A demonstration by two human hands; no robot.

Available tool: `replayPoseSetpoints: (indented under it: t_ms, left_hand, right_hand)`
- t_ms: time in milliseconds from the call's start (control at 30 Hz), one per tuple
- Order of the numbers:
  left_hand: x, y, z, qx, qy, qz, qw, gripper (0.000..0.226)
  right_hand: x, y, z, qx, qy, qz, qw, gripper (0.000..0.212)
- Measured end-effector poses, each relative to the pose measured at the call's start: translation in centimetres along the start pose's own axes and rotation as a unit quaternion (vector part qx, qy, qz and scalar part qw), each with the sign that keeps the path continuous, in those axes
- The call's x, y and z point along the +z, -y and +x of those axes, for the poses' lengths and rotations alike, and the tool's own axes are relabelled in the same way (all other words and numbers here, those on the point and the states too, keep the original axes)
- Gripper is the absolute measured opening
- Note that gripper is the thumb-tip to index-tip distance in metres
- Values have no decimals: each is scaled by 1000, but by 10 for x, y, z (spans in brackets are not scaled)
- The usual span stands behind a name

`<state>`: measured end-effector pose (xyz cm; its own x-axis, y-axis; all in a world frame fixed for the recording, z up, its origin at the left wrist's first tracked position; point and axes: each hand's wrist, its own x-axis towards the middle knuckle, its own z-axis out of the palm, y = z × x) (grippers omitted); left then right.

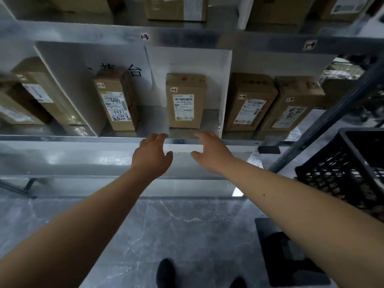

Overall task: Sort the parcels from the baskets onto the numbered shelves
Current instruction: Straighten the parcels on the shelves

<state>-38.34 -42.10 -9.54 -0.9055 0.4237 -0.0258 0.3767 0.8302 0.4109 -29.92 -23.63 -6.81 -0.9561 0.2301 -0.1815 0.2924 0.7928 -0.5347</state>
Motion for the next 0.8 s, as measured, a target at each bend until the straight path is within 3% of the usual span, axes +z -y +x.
replayPoseSetpoints:
  t_ms: [233,467,633,800]
  left_hand:
    - [1,31,56,23,29,-12,999,60]
    - [25,28,117,-3,43,-46,998,63]
    - [41,16,161,-41,24,-77,996,55]
    - [59,6,190,-74,-14,-145,987,47]
  right_hand:
    - [28,1,47,86,-26,40,995,70]
    - [37,-10,107,117,-115,140,976,52]
    - [33,-25,149,162,-205,226,939,61]
    - [34,-37,181,161,-202,226,939,66]
